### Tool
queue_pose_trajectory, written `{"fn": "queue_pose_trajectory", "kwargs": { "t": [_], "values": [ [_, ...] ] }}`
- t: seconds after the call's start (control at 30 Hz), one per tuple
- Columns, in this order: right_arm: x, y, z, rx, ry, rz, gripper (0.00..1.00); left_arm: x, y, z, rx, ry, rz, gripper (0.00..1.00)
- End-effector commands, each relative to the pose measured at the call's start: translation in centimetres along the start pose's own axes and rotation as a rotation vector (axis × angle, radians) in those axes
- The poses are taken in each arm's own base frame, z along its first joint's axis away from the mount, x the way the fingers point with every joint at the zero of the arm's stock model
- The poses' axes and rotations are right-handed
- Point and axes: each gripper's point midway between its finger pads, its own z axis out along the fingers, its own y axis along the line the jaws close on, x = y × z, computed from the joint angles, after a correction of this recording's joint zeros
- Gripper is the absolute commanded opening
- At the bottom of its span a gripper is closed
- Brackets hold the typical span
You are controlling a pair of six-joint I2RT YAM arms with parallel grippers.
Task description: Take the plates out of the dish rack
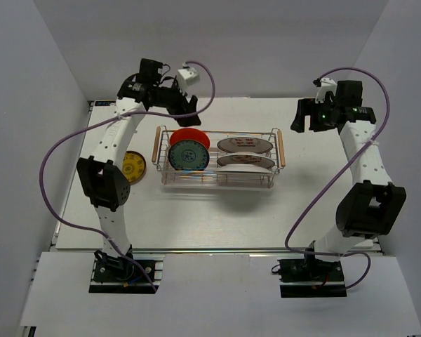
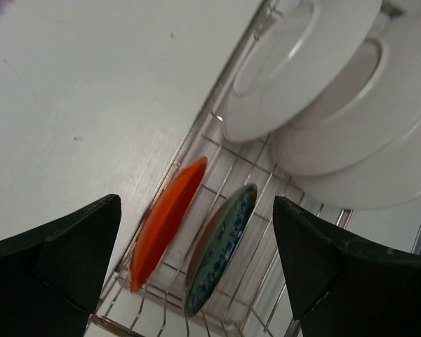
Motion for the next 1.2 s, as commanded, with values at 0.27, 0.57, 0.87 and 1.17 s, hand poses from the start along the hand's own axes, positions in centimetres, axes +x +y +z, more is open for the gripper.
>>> {"fn": "queue_pose_trajectory", "kwargs": {
  "t": [0.27, 0.57, 0.87, 1.17],
  "values": [
    [1.1, -2.1, 2.3, 0.040, 0.129, 0.016, 0.89, 5.3, -2.2, -0.3, 0.058, 0.202, 0.230, 0.93],
    [0.7, -2.8, 2.0, 0.089, 0.100, 0.021, 0.89, 7.9, -2.3, 0.9, 0.075, 0.277, 0.225, 0.82],
    [0.4, -2.6, 1.3, 0.105, 0.071, 0.028, 0.89, 10.4, -0.8, 1.9, -0.001, 0.362, 0.231, 0.79],
    [0.5, -2.4, 1.1, 0.103, 0.063, 0.024, 0.89, 11.0, -0.3, 2.4, -0.027, 0.383, 0.238, 0.55]
  ]
}}
